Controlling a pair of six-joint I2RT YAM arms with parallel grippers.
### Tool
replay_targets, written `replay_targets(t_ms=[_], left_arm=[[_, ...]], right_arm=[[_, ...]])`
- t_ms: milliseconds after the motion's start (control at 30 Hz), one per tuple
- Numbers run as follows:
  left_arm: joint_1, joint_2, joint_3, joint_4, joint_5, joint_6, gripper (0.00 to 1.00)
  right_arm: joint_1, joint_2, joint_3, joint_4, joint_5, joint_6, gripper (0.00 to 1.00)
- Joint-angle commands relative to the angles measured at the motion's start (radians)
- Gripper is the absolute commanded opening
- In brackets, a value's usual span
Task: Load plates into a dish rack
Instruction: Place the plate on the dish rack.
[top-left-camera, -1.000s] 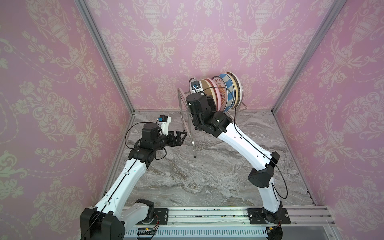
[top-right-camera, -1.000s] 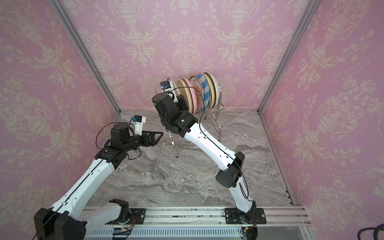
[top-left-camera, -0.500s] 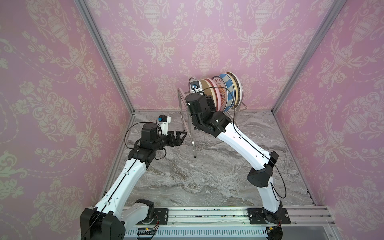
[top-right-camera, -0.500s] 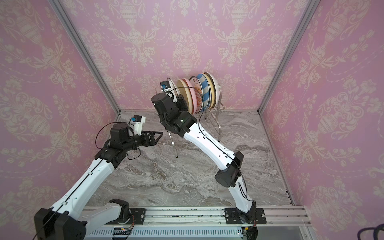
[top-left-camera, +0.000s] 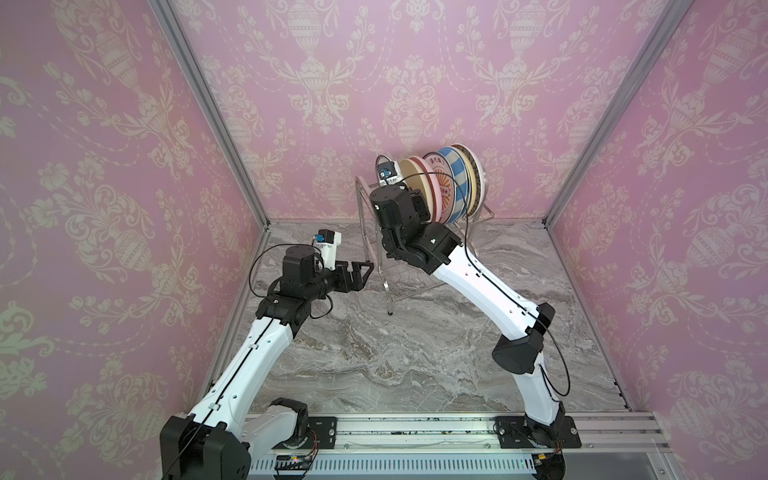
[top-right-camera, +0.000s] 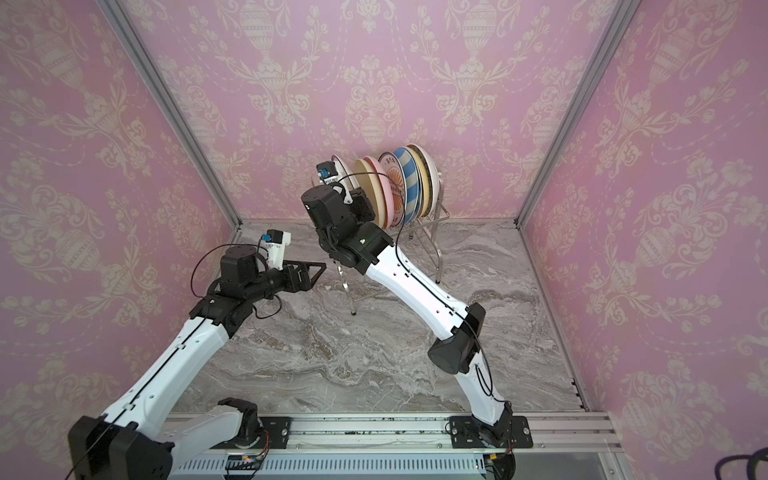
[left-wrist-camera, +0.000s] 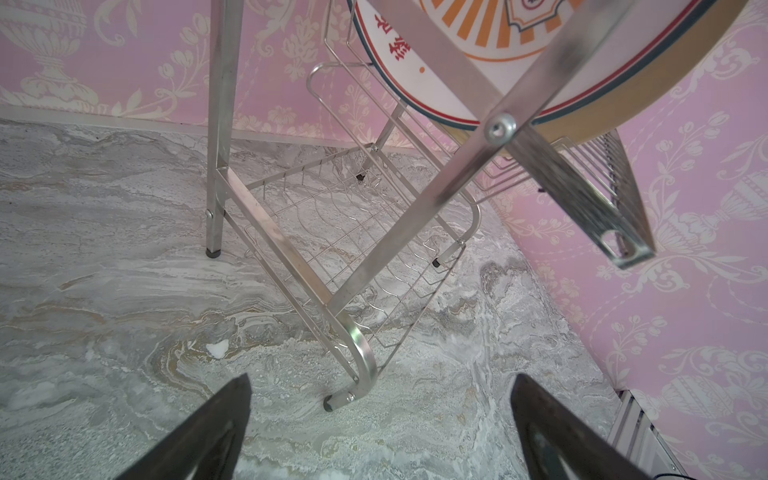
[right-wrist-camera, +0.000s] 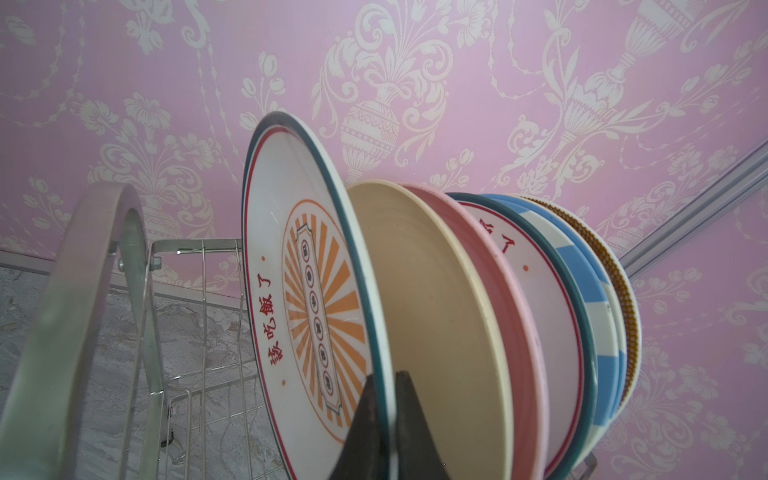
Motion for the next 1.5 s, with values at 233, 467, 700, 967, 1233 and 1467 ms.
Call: replay_targets(t_ms=[233,467,700,967,1233,1467], left_arm=[[0.011,-0.015,-0.01,-0.012,0.022,0.019,0.99],[0.01,-0.016,-0.016,-0.004,0.021,0.016,0.99],[0.011,-0.009,-0.016,0.008,0.027,0.005,0.99],[0.01,-0.011,-0.018,0.011,0.023,0.001,0.99],[0.01,-0.005,-0.012,0.012,0.025,0.0,0.99],[0.011,-0.005,-0.012,0.014,0.026,-0.01,0.99]], right_arm=[[0.0,0.037,0.015,-0.115,-0.063,0.116,0.11],[0.001,0.016,0.016,-0.104,-0.058,0.094,0.14],[0.001,-0.011,0.013,-0.076,-0.052,0.06,0.14],[-0.001,-0.012,0.013,-0.026,-0.045,0.012,0.15],[-0.024,-0.01,0.022,0.023,-0.059,-0.043,0.04],[-0.029,0.022,0.083,0.022,-0.071,-0.083,0.0]])
